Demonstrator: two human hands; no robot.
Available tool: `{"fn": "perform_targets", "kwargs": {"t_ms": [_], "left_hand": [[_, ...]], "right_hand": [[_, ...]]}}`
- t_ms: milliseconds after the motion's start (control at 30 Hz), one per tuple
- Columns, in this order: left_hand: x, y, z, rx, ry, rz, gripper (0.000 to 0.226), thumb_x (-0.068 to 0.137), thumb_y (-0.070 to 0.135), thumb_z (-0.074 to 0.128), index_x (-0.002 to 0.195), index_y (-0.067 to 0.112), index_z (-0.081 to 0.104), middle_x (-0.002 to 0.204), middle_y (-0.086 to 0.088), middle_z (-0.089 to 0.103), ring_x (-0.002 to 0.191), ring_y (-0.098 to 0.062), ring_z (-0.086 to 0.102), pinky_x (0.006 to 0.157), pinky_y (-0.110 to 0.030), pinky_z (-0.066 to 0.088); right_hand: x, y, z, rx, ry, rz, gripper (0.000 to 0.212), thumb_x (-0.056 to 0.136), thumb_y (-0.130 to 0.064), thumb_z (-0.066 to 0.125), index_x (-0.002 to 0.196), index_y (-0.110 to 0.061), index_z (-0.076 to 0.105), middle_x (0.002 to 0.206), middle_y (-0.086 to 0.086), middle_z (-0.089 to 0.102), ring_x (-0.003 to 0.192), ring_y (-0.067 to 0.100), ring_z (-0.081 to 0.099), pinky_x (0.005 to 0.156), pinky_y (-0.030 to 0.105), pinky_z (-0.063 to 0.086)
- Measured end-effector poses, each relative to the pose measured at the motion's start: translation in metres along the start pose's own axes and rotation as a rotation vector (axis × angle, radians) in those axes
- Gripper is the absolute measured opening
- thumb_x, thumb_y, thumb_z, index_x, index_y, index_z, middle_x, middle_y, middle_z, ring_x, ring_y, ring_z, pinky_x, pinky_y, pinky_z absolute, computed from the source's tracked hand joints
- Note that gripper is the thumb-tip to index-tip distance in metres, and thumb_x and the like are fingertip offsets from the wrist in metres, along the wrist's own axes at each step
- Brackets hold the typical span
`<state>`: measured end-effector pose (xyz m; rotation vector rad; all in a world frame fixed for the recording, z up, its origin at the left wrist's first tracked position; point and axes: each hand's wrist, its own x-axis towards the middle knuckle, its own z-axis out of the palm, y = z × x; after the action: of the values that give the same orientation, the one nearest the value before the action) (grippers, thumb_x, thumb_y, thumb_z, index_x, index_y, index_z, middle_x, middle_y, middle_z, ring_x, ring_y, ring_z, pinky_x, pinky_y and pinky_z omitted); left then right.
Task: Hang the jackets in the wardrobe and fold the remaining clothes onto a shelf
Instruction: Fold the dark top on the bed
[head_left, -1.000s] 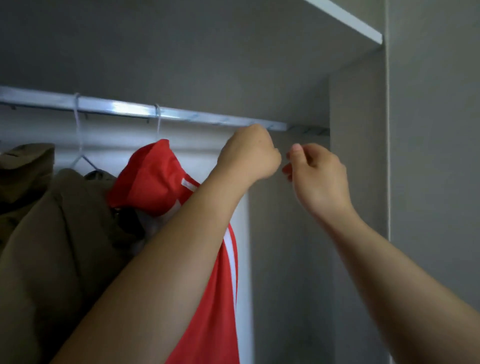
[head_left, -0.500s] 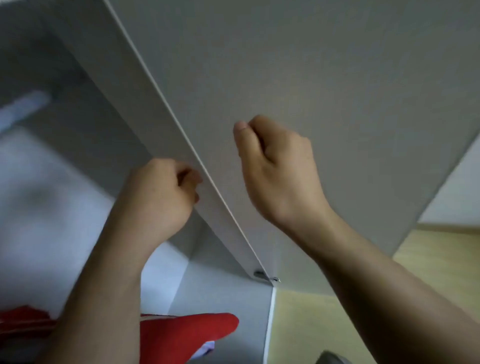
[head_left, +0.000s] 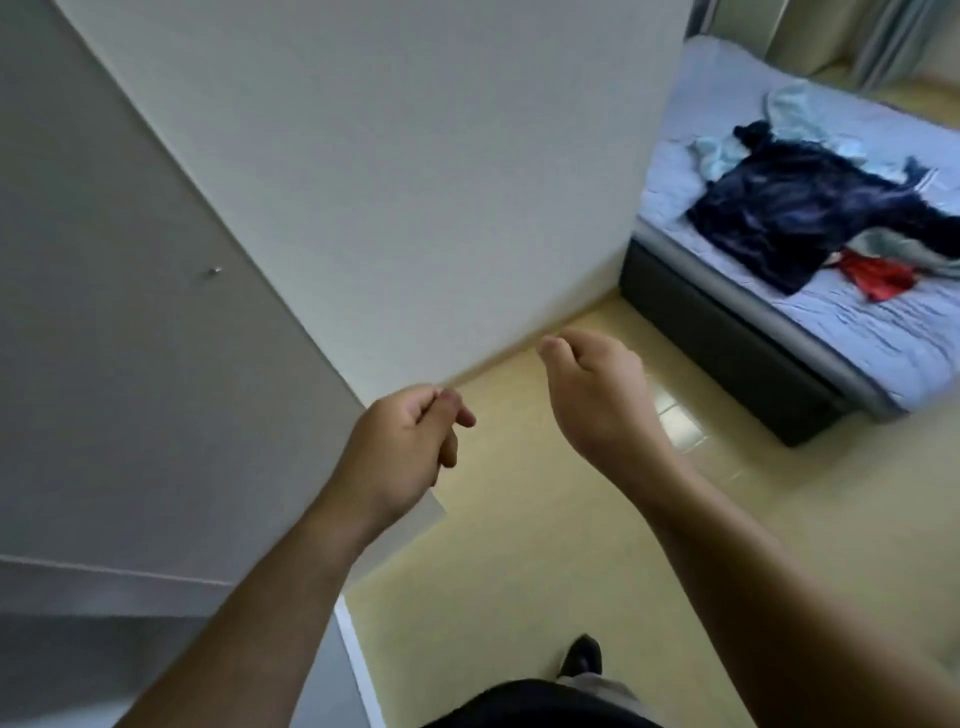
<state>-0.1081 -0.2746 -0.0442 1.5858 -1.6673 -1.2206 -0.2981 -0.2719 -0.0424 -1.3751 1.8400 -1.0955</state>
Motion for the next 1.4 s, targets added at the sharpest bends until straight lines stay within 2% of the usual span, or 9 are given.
{"fn": "perform_targets", "kwargs": {"t_ms": [133,333,500,667,733,833,1100,1233,1400], "left_hand": [[0.029,0.036,0.102,-0.158,-0.175,-0.025,0.037,0.106,0.032,0.048,0.081,0.014,0.067,0.055,0.004,0.053,0.049,-0.012,0.042,0.047,-0.017,0.037],[0.093,0.094,0.214,-0.115,-0.439,0.013,0.035,0.106,0.032,0.050,0.080,0.016,0.068,0.058,0.003,0.055,0.050,-0.010,0.046,0.050,-0.018,0.040],[0.164,0.123,0.305,-0.078,-0.573,-0.001,0.034,0.105,0.032,0.050,0.084,0.013,0.069,0.058,0.004,0.056,0.051,-0.007,0.048,0.049,-0.018,0.041],[0.261,0.150,0.409,-0.051,-0.664,-0.024,0.032,0.106,0.028,0.051,0.085,0.011,0.068,0.058,0.004,0.057,0.049,-0.008,0.048,0.048,-0.021,0.040],[0.305,0.168,0.449,-0.009,-0.696,-0.049,0.030,0.105,0.026,0.052,0.086,0.009,0.068,0.057,0.005,0.057,0.049,-0.008,0.048,0.047,-0.020,0.040],[0.365,0.210,0.504,0.041,-0.739,-0.068,0.027,0.104,0.023,0.054,0.085,0.009,0.068,0.056,0.007,0.057,0.046,-0.008,0.046,0.046,-0.020,0.037],[0.493,0.305,0.638,0.184,-0.877,-0.009,0.021,0.100,0.026,0.059,0.084,0.016,0.069,0.058,0.009,0.061,0.048,-0.007,0.049,0.049,-0.022,0.039],[0.561,0.313,0.697,0.267,-0.851,-0.060,0.020,0.099,0.024,0.059,0.085,0.015,0.069,0.060,0.007,0.062,0.047,-0.007,0.050,0.047,-0.022,0.039],[0.647,0.304,0.739,0.463,-0.755,-0.211,0.016,0.096,0.018,0.060,0.083,0.013,0.064,0.067,0.001,0.063,0.047,-0.012,0.051,0.046,-0.021,0.037]], "right_hand": [[0.006,0.066,-0.085,-0.071,0.078,0.133,0.040,0.098,-0.032,0.045,0.075,-0.002,0.057,0.066,0.014,0.059,0.061,0.031,0.055,0.060,0.051,0.050],[0.037,0.145,-0.183,-0.080,0.267,0.298,0.041,0.094,-0.029,0.049,0.058,-0.013,0.039,0.047,-0.009,0.043,0.049,0.010,0.037,0.053,0.034,0.032],[0.081,0.201,-0.245,-0.124,0.305,0.360,0.042,0.097,-0.032,0.048,0.059,-0.015,0.041,0.048,-0.007,0.041,0.048,0.010,0.037,0.052,0.033,0.030],[0.161,0.270,-0.316,-0.181,0.319,0.433,0.045,0.099,-0.040,0.046,0.071,-0.005,0.047,0.053,-0.002,0.044,0.048,0.009,0.036,0.051,0.031,0.033],[0.198,0.293,-0.346,-0.217,0.310,0.487,0.045,0.100,-0.040,0.046,0.076,-0.002,0.051,0.059,0.006,0.051,0.053,0.014,0.042,0.052,0.032,0.035],[0.249,0.322,-0.392,-0.259,0.272,0.556,0.046,0.101,-0.041,0.046,0.074,-0.005,0.053,0.061,0.004,0.056,0.057,0.020,0.049,0.053,0.033,0.037],[0.379,0.404,-0.478,-0.201,0.363,0.664,0.047,0.102,-0.039,0.048,0.063,-0.014,0.047,0.054,-0.003,0.050,0.052,0.008,0.046,0.054,0.032,0.036],[0.453,0.474,-0.502,-0.107,0.337,0.750,0.045,0.102,-0.040,0.047,0.077,-0.006,0.063,0.071,0.008,0.065,0.071,0.024,0.060,0.065,0.034,0.044],[0.546,0.565,-0.520,-0.017,0.258,0.863,0.040,0.100,-0.038,0.048,0.079,-0.006,0.061,0.074,0.005,0.063,0.069,0.019,0.056,0.062,0.032,0.038]]}}
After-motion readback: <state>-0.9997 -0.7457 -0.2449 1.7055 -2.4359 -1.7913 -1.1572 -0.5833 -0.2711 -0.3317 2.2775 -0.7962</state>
